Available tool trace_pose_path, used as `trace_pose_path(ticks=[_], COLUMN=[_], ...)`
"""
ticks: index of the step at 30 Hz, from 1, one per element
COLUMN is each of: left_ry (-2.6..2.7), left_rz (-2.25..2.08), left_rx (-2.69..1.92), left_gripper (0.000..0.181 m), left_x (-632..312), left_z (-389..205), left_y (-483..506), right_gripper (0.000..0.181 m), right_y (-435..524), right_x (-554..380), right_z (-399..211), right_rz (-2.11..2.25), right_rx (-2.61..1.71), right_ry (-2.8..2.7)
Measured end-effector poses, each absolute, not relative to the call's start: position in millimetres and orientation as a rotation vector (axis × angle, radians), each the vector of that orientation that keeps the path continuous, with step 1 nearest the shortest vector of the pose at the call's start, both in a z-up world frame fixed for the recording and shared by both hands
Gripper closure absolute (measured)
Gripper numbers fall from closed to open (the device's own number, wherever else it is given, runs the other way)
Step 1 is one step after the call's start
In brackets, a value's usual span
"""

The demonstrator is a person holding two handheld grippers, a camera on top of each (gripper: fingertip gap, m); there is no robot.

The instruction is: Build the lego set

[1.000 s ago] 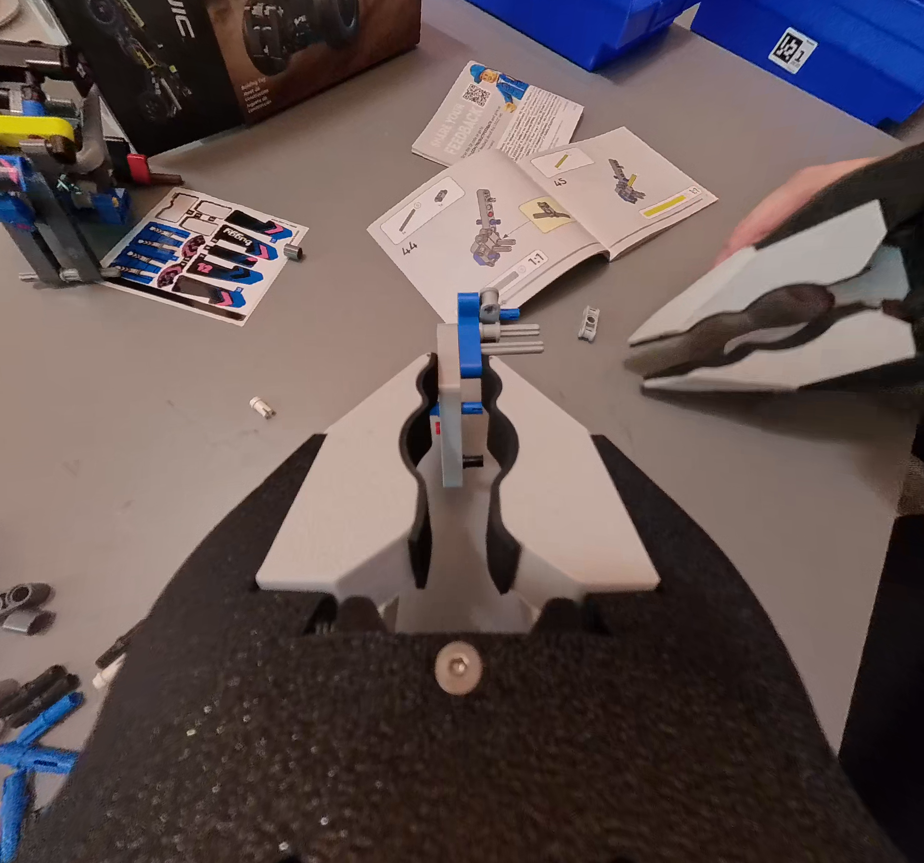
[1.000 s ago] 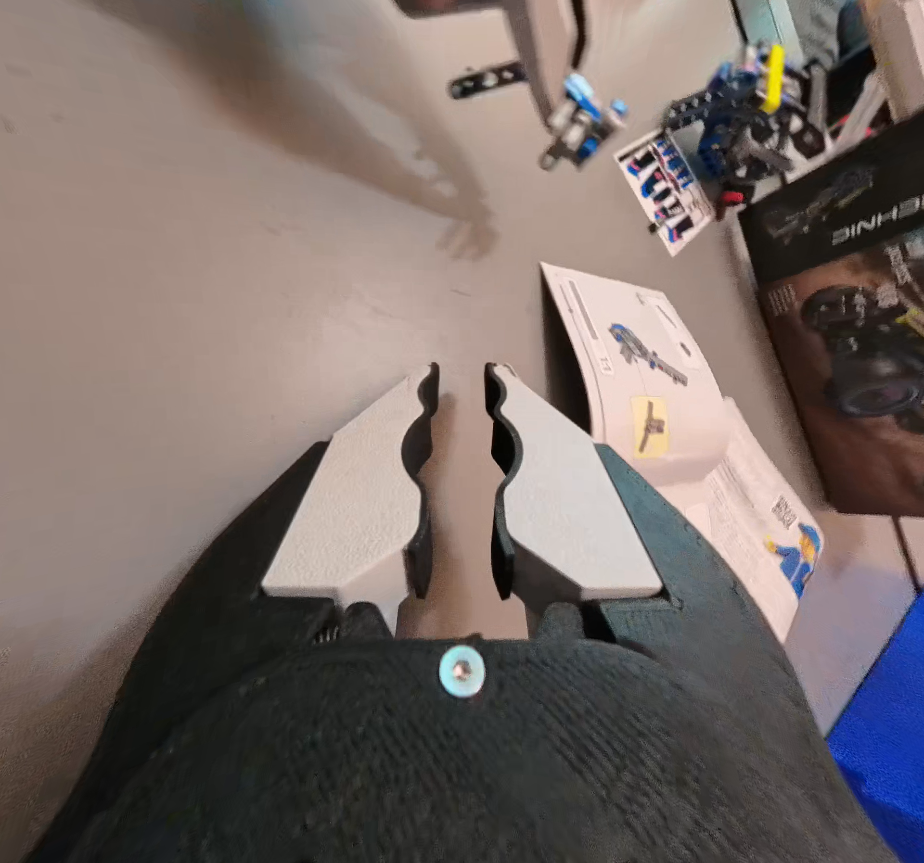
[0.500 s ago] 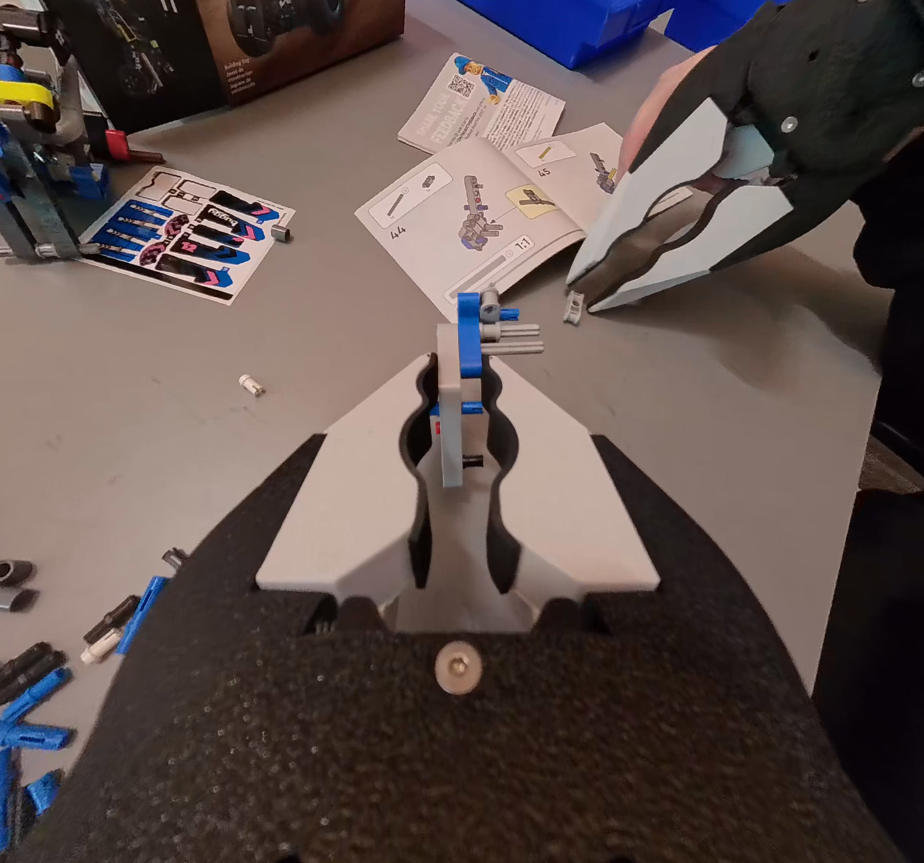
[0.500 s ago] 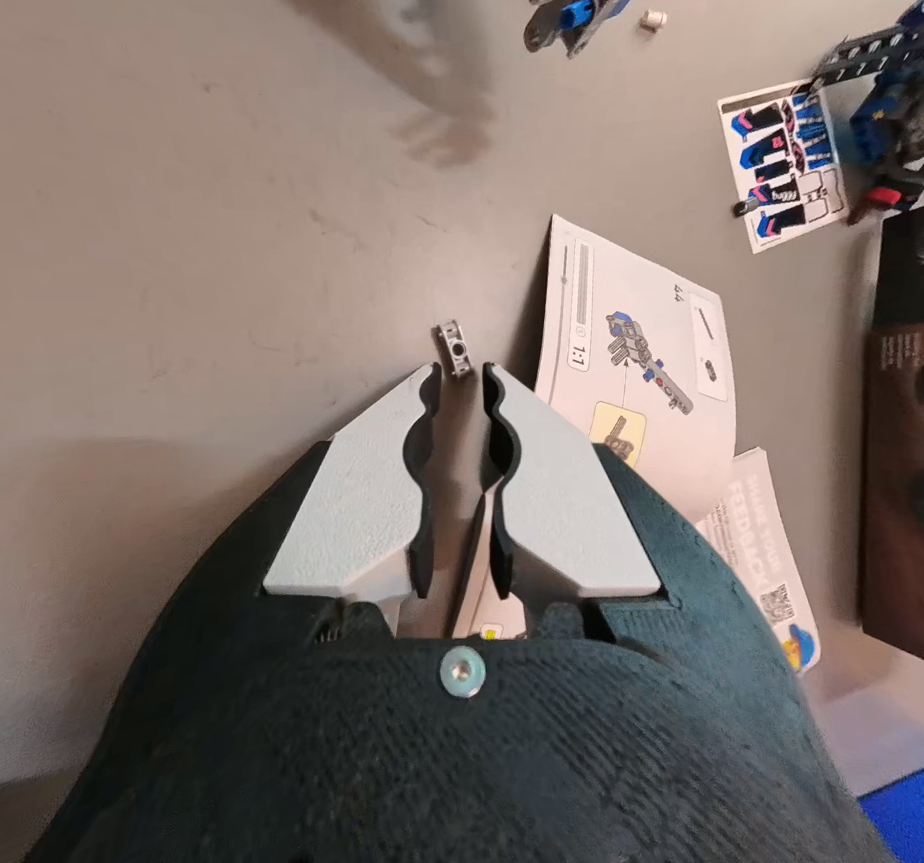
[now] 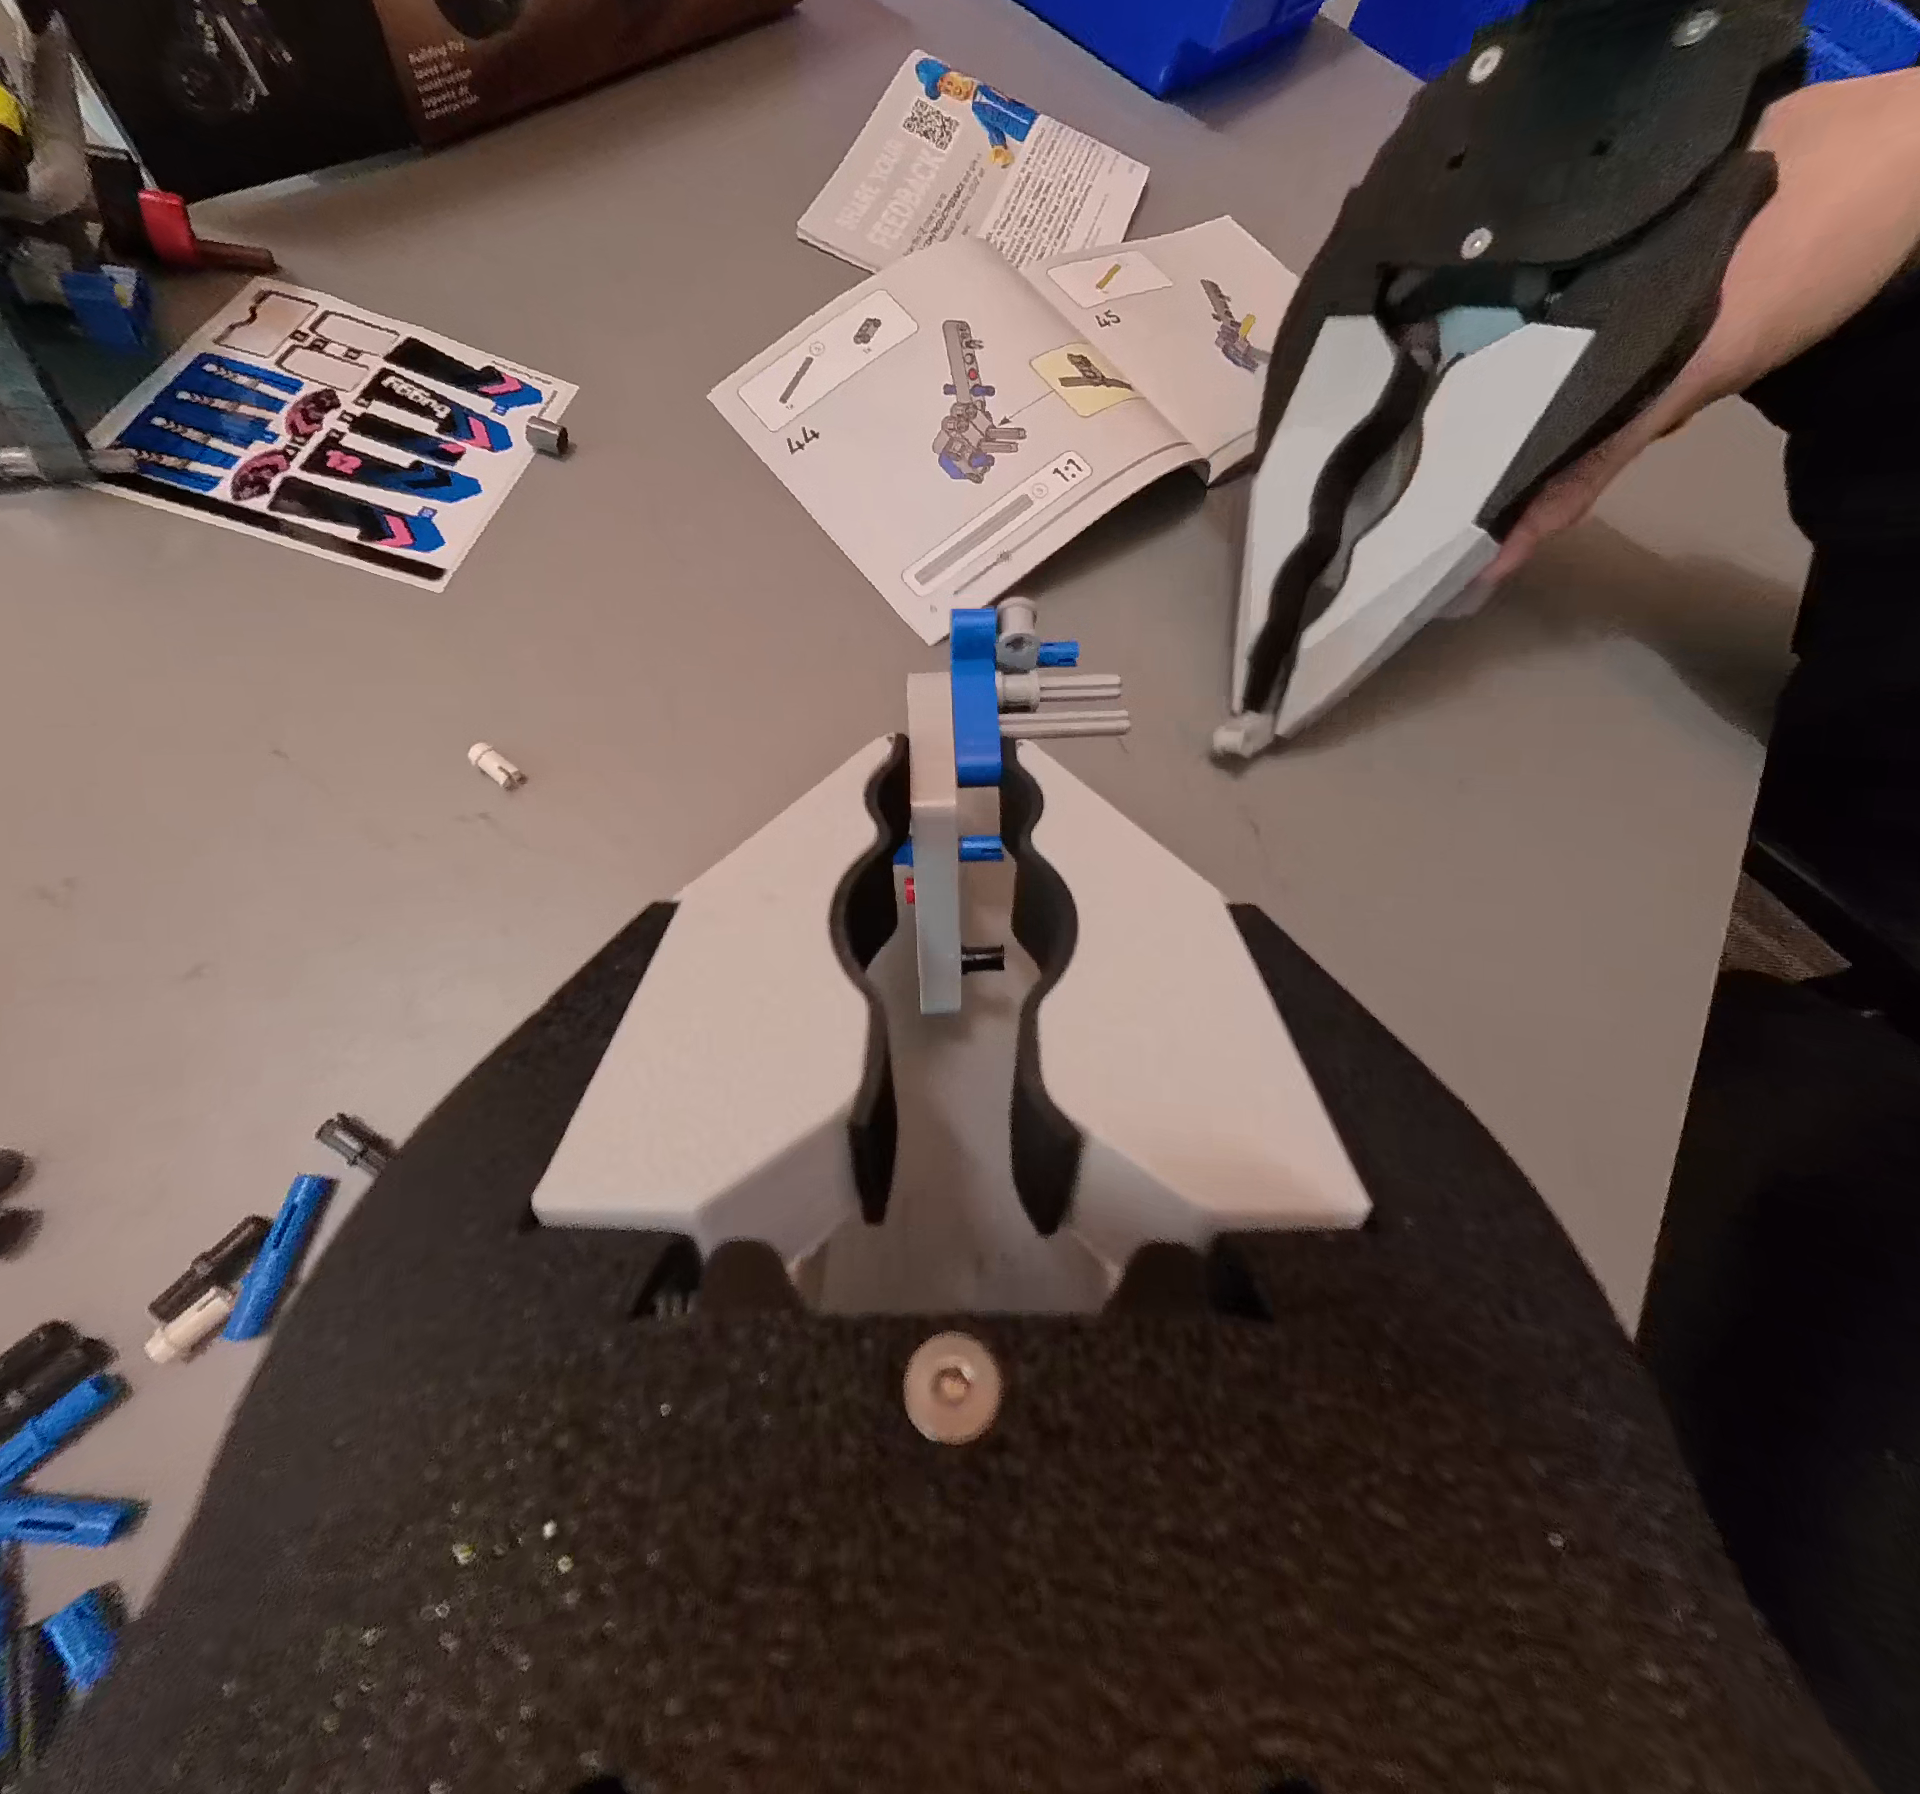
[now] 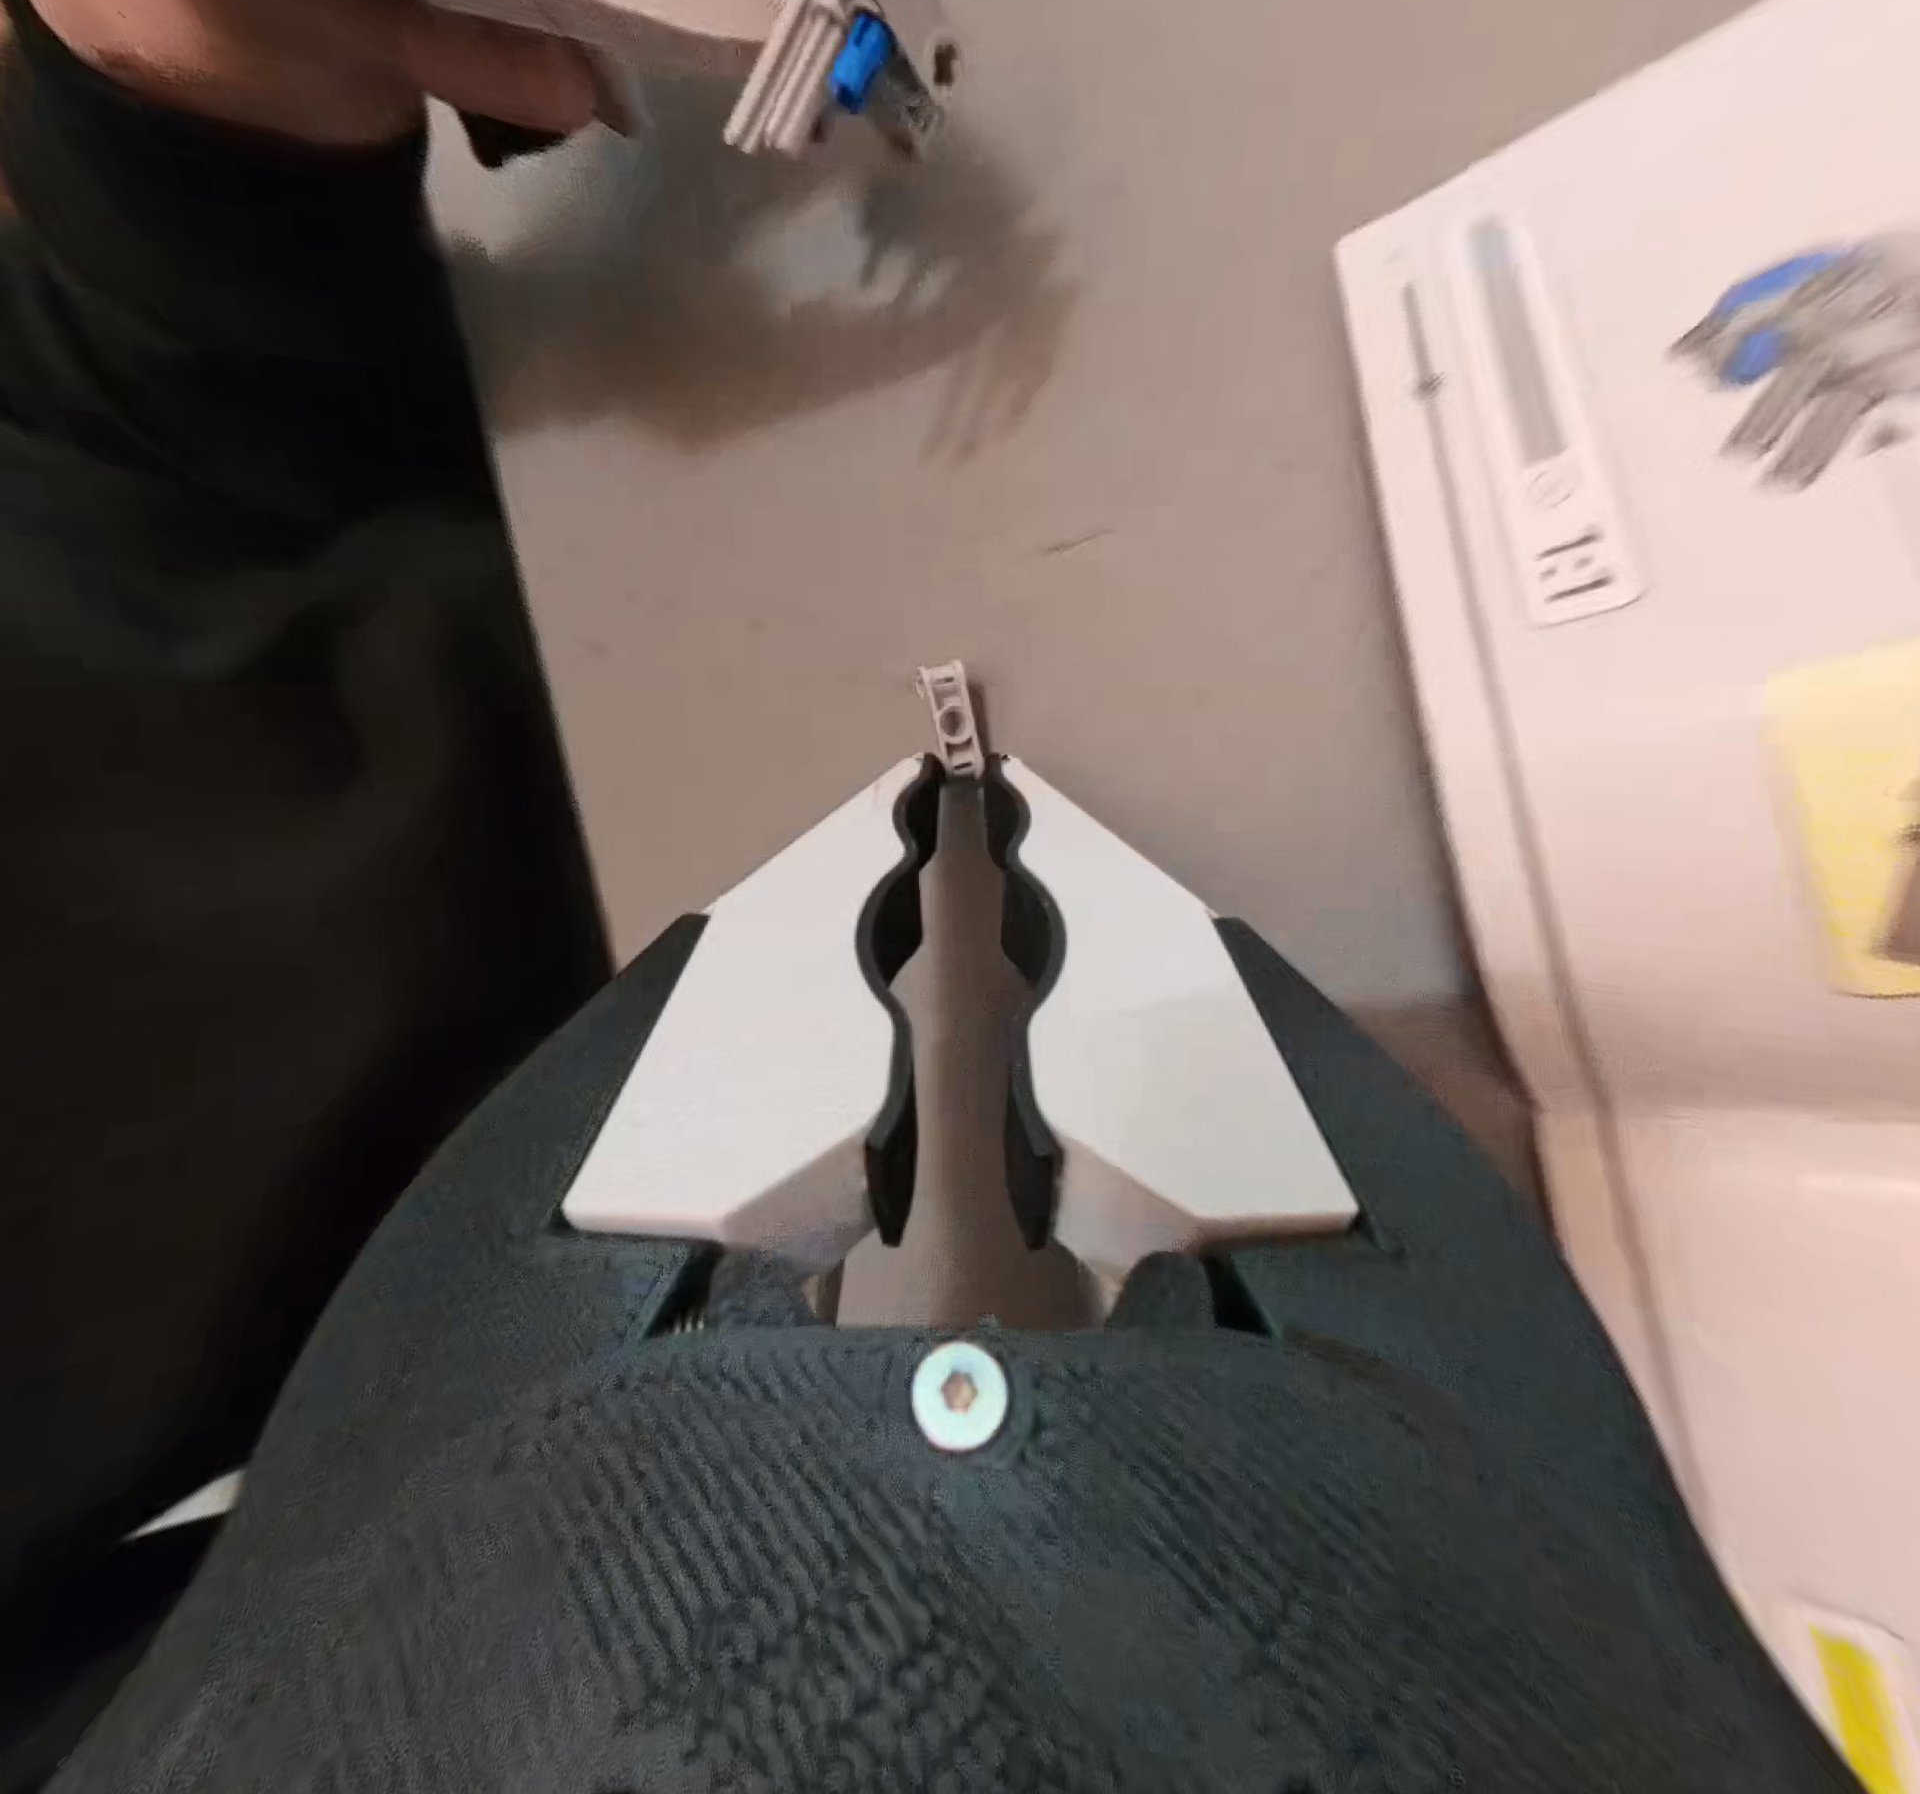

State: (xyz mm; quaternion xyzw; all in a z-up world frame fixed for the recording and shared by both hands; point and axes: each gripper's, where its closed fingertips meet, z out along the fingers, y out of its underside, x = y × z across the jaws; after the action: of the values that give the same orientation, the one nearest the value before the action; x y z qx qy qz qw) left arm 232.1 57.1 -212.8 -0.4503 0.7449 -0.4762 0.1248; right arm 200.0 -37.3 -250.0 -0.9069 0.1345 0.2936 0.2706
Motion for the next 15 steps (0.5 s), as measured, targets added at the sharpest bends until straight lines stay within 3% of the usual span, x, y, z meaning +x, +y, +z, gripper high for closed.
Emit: trace_pose_path(ticks=[6,10,15], left_ry=[2.186,2.196,2.201], left_rz=[-1.416,-1.439,-1.450], left_rx=[-1.327,-1.340,-1.345], left_gripper=[0.168,0.168,0.168], left_x=[230.7,230.8,232.1], left_z=[-217.3,-221.1,-221.4], left_y=[55.6,53.1,52.8], right_gripper=[0.172,0.143,0.155], right_y=[-34.2,-36.2,-34.3], right_x=[212.8,215.2,228.8], right_z=[-249.9,-244.7,-239.0], right_rz=[0.688,0.567,0.045], right_rx=[-2.450,-2.499,-2.546], right_ry=[0.467,0.361,-0.063])
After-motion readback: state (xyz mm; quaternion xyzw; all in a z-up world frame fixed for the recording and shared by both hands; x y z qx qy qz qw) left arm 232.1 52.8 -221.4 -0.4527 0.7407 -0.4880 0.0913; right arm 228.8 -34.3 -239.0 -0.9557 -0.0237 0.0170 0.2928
